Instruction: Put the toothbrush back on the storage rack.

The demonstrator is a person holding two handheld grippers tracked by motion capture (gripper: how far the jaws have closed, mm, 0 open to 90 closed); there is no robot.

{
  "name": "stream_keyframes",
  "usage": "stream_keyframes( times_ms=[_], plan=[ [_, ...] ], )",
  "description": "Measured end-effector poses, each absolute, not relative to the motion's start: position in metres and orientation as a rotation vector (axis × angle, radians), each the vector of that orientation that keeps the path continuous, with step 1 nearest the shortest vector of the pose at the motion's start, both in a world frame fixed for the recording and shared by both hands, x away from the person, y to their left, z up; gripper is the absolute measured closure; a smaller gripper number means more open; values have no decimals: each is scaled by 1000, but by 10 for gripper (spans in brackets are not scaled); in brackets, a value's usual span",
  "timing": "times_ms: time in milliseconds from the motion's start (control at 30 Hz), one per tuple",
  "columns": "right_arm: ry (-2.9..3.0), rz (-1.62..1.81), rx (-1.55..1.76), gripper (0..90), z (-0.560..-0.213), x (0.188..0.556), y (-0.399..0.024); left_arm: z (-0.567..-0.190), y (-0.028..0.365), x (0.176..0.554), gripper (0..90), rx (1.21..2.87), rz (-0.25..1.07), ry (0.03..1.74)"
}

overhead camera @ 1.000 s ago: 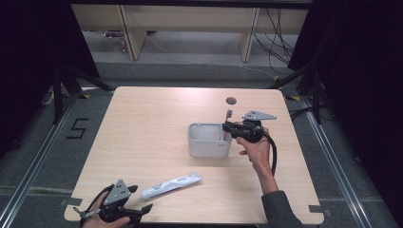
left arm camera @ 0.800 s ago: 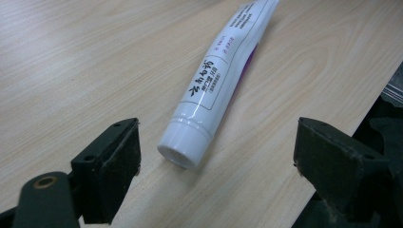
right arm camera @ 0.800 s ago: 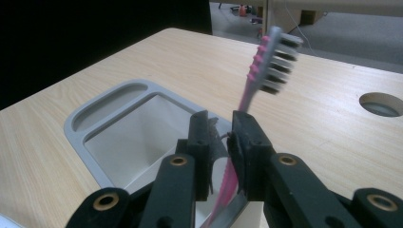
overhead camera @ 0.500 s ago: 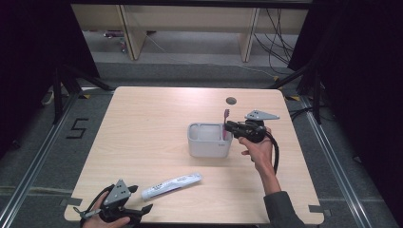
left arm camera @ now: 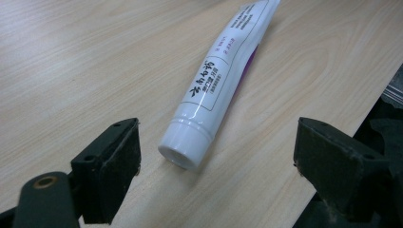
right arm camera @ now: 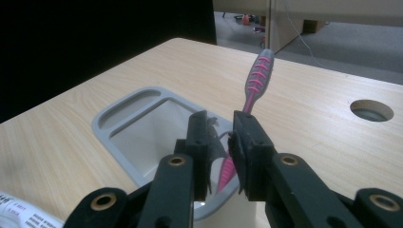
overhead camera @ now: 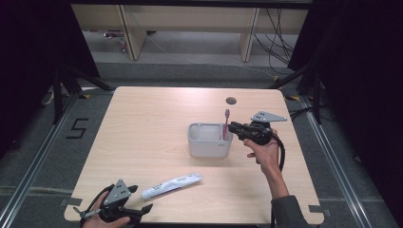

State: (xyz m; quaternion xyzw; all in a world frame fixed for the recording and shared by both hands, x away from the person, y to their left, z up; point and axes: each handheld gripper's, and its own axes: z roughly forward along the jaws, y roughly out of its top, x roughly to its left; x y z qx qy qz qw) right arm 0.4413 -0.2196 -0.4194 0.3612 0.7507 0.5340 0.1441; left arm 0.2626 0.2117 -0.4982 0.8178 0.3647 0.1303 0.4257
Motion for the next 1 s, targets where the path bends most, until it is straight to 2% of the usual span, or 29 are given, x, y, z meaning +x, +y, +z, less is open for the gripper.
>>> stream_keyframes(
  times_ms=[833, 1000],
  plan=[
    [2174, 1519, 1057, 715, -427, 403, -247, -499, 212, 262, 155, 2044, 329, 907],
    [2172, 1501, 1080, 641, -429, 397, -249, -498, 212, 262, 155, 2043, 326, 908]
  ],
)
